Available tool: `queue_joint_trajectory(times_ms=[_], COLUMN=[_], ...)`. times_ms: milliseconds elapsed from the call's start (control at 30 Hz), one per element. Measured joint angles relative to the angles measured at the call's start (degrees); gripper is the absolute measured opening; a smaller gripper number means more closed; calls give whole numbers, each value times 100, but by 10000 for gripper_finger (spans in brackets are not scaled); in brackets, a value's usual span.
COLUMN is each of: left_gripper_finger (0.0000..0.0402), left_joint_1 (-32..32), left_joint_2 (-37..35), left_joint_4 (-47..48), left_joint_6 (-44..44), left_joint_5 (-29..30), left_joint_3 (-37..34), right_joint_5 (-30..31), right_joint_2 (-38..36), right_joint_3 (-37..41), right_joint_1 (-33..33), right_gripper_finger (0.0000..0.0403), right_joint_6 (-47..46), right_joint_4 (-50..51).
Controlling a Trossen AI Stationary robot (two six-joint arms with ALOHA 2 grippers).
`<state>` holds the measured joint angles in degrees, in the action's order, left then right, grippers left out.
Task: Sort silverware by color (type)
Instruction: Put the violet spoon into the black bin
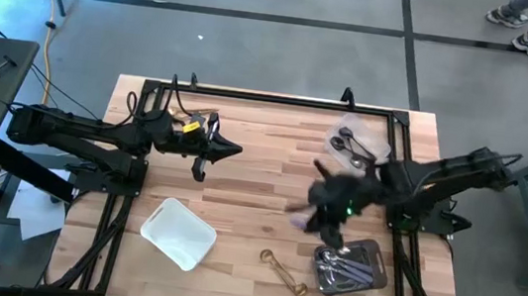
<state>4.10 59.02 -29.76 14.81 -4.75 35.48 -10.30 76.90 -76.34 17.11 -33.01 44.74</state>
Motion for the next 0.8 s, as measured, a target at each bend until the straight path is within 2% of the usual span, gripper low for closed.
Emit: queue_joint_trajectory(times_ms=[200,433,567,800], left_gripper_finger=[0,0,0,0], left_joint_1=[0,0,0,0], left_joint_2=[0,0,0,0], left_joint_4=[9,9,9,9], left_joint_6=[0,0,0,-2], left_joint_5=[0,35,40,112], left_joint_3=[0,0,0,0], right_joint_5=[-29,-127,-186,-172], right_joint_2=[0,2,4,4], right_joint_3=[658,1720,2168,2516], right_joint_1=[897,1567,1695,1662], right_gripper_finger=[29,34,37,32], right_joint_6=[-1346,-2514,-2732,-2802], right_joint_4=[513,372,211,-239])
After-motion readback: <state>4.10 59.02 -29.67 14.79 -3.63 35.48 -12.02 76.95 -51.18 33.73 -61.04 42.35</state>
